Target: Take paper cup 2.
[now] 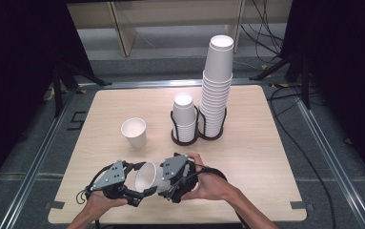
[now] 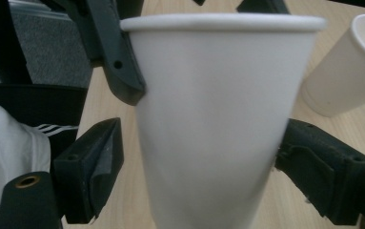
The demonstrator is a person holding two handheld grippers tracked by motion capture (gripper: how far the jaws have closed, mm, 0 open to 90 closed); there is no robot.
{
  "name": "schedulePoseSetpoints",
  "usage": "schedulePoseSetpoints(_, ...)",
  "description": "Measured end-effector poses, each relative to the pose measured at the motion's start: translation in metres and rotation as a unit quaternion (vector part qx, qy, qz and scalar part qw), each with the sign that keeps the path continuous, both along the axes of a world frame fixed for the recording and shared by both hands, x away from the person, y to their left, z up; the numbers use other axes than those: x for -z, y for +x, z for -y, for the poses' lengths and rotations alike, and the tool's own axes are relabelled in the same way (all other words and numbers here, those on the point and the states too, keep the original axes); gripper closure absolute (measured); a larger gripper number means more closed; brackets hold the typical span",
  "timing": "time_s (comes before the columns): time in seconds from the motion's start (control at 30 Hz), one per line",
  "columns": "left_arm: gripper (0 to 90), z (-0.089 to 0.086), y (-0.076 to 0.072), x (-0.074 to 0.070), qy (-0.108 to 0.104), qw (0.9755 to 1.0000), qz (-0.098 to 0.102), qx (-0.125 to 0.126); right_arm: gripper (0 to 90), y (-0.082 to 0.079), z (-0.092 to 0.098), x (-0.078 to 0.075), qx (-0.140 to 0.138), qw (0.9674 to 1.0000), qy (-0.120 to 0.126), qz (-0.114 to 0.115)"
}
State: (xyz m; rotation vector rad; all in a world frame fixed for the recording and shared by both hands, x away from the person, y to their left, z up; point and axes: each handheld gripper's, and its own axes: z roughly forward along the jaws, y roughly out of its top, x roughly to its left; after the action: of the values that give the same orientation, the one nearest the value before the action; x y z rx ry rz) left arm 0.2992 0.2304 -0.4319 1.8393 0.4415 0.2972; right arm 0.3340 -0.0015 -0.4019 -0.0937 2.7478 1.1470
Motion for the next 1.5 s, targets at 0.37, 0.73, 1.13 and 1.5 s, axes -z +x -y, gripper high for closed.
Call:
schedulePoseSetpoints(0.37, 14.8, 0.004, -0.002, -0.001, -0.006, 0.9999, 0.007, 0.014, 18.1, -0.001, -0.013, 0.005, -0.009, 0.9998, -0.015, 0.002)
schedulePoseSetpoints(0.73, 14.8, 0.003, -0.004, -0.003, -0.011, 0.9997, 0.010, 0.019, 19.1, 0.004, -0.013, 0.012, -0.014, 0.9997, 0.000, -0.019)
schedulePoseSetpoints(1.13, 9.9, 0.001, -0.004, -0.003, -0.043, 0.9989, 0.007, 0.019, 21.9, 0.003, -0.011, 0.011, -0.020, 0.9992, 0.017, -0.031)
schedulePoseSetpoints(1.5, 10.8, -0.002, -0.004, -0.003, -0.073, 0.9972, 0.018, 0.002, 22.9, 0.010, -0.001, 0.014, -0.012, 0.9985, 0.032, -0.042)
